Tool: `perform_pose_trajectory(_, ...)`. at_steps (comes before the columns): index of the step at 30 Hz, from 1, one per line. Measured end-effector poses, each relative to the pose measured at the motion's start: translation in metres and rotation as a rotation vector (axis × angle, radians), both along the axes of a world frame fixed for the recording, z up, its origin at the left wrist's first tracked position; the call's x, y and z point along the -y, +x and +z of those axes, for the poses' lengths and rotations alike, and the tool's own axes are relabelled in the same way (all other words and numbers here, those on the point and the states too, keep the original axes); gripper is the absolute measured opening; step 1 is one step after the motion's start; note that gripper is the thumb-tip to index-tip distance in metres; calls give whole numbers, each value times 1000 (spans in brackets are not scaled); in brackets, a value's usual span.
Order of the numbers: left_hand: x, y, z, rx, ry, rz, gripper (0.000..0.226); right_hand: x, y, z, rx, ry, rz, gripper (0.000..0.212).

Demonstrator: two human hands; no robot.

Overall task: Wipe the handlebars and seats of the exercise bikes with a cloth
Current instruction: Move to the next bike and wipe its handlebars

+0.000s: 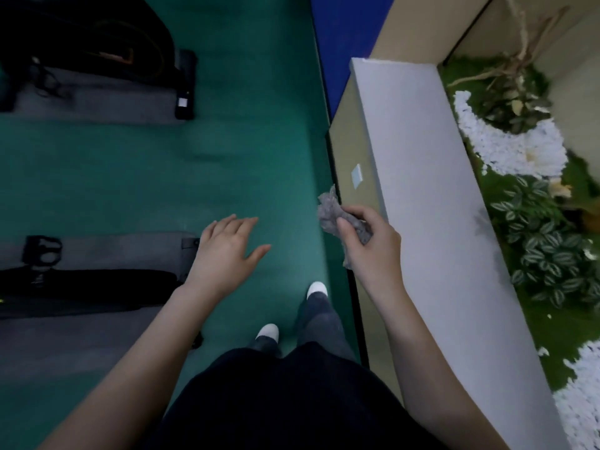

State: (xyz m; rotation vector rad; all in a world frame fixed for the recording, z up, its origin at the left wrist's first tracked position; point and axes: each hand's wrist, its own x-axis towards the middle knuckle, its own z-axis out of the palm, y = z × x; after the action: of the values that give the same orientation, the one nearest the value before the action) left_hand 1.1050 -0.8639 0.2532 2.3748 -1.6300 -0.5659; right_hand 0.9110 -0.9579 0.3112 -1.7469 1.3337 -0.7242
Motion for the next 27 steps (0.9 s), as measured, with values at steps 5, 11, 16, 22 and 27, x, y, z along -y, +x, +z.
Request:
perform_pose_trajectory(5, 36, 15, -2, 30, -7, 136, 60, 60, 26, -5, -10, -2, 153, 19)
perform_pose_trajectory(11, 119, 13, 1, 39, -13, 257, 60, 170, 32, -8, 11, 8, 211, 16)
perform_pose_trajectory(16, 185, 10, 8, 63, -36, 289, 60, 252, 33, -9, 30, 8, 193, 14)
perform_pose_trajectory(22, 223, 30, 13, 83, -17, 375, 60, 305, 65, -11, 58, 31, 266, 13)
perform_pose_trajectory(27, 242, 67, 11, 87, -15, 479, 60, 328, 121, -13, 34, 39, 375, 15)
